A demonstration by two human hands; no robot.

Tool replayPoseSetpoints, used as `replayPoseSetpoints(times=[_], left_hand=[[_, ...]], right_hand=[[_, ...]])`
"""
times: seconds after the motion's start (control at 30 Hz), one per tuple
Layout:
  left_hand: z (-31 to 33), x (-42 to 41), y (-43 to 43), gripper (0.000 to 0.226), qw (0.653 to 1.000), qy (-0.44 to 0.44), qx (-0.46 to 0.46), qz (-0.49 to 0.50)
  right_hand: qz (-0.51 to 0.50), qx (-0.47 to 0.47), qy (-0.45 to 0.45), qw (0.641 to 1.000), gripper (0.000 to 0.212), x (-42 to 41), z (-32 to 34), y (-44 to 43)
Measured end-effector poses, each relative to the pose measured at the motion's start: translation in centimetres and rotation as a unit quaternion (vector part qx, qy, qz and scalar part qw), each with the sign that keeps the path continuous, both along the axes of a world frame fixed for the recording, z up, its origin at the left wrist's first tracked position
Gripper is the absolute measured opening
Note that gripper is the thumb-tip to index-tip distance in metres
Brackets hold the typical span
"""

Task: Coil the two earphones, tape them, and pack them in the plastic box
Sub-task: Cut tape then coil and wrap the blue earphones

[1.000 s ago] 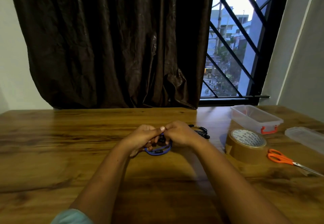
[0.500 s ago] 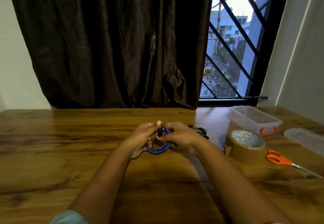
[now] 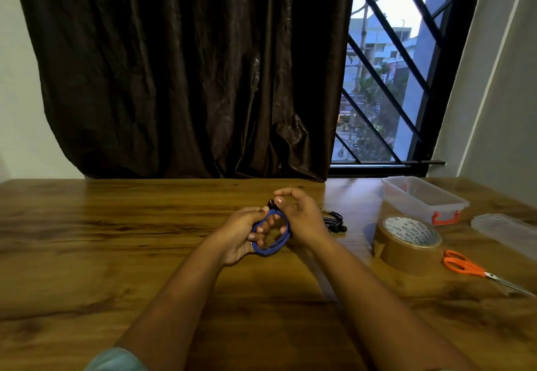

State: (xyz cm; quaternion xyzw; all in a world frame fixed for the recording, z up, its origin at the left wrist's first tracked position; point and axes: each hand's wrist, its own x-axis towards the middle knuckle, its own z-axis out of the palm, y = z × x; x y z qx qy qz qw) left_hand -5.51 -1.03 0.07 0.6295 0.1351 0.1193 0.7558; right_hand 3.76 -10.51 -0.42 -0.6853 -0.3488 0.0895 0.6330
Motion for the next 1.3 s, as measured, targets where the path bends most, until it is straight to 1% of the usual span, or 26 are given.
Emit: replayPoseSetpoints(times=[0.13,0.17,0.27,0.4,0.53,0.6,0.67,0.73,0.8,0.83,0.9,0.93,1.0,1.03,1.07,1.1,1.13,1.2,1.27,1.3], left_hand=[[-0.2,0.1,-0.6,0.033,1.000,0.005,0.020,0.006],[-0.3,0.2,-0.7,0.033,1.000,0.005,0.020,0.011],[-0.5,0.6,-1.0,0.035,0.999,0.013,0.024,0.031],[-1.3,1.2,-2.0,0.034,0.997,0.021,0.065,0.046],[-1.7,1.6,-2.6,0.026,0.991,0.022,0.120,0.058],[-1.8,1.5,-2.9,0.026,0.989,0.022,0.138,0.043],[-1.8,1.4,-3.7,0.028,0.991,0.031,0.130,0.029],[-1.8,1.3,-4.6,0.027,0.994,0.039,0.097,0.021],[-1.8,1.3,-5.6,0.027,0.997,0.043,0.069,0.018],[-1.8,1.4,-6.1,0.027,0.997,0.043,0.056,0.022],[-1.7,1.8,-7.2,0.029,0.999,0.031,0.022,0.031],[-1.7,2.1,-7.8,0.030,0.999,0.023,0.010,0.034],[-1.5,3.0,-9.0,0.028,0.999,0.018,0.019,0.039],[-1.6,3.6,-9.6,0.025,0.998,0.023,0.050,0.042],[-1.8,4.3,-10.1,0.018,0.994,0.033,0.087,0.051],[-1.9,4.9,-10.6,0.006,0.990,0.043,0.117,0.061],[-2.2,5.3,-11.1,0.016,0.986,0.050,0.143,0.072],[-2.3,5.9,-12.1,0.045,0.977,0.043,0.187,0.093],[-2.2,6.3,-12.8,0.061,0.969,0.025,0.223,0.104],[-2.2,6.3,-13.1,0.065,0.970,0.015,0.224,0.096]], right_hand=[[-0.018,0.009,-0.005,1.000,0.004,0.4,0.3,-0.6],[-0.027,0.003,-0.015,1.000,0.007,0.4,0.4,-0.7],[-0.068,-0.041,-0.073,0.994,0.018,0.2,0.4,-0.7],[-0.096,-0.099,-0.090,0.986,0.022,0.3,0.6,-1.0],[-0.124,-0.210,-0.175,0.954,0.029,0.3,1.6,-2.3],[-0.125,-0.200,-0.172,0.956,0.023,0.6,2.9,-3.6],[-0.155,-0.176,-0.164,0.958,0.018,1.5,4.1,-5.7],[-0.188,-0.198,-0.195,0.942,0.012,2.9,4.4,-8.5],[-0.189,-0.260,-0.233,0.918,0.004,4.3,4.1,-12.0],[-0.182,-0.302,-0.253,0.901,0.010,4.5,3.7,-13.8],[-0.176,-0.385,-0.286,0.859,0.031,4.2,2.8,-16.8],[-0.177,-0.401,-0.298,0.848,0.037,3.8,2.2,-17.7],[-0.169,-0.386,-0.296,0.857,0.040,3.1,1.1,-18.5],[-0.163,-0.374,-0.301,0.862,0.041,2.9,0.6,-18.5],[-0.161,-0.368,-0.311,0.861,0.042,2.8,0.4,-18.4],[-0.162,-0.363,-0.321,0.859,0.042,2.8,0.3,-18.3],[-0.164,-0.358,-0.329,0.858,0.043,2.8,0.2,-18.3],[-0.166,-0.340,-0.334,0.863,0.042,2.7,-0.1,-18.3],[-0.160,-0.316,-0.337,0.872,0.038,2.6,-0.3,-18.2],[-0.155,-0.306,-0.341,0.875,0.036,2.5,-0.4,-18.1]])
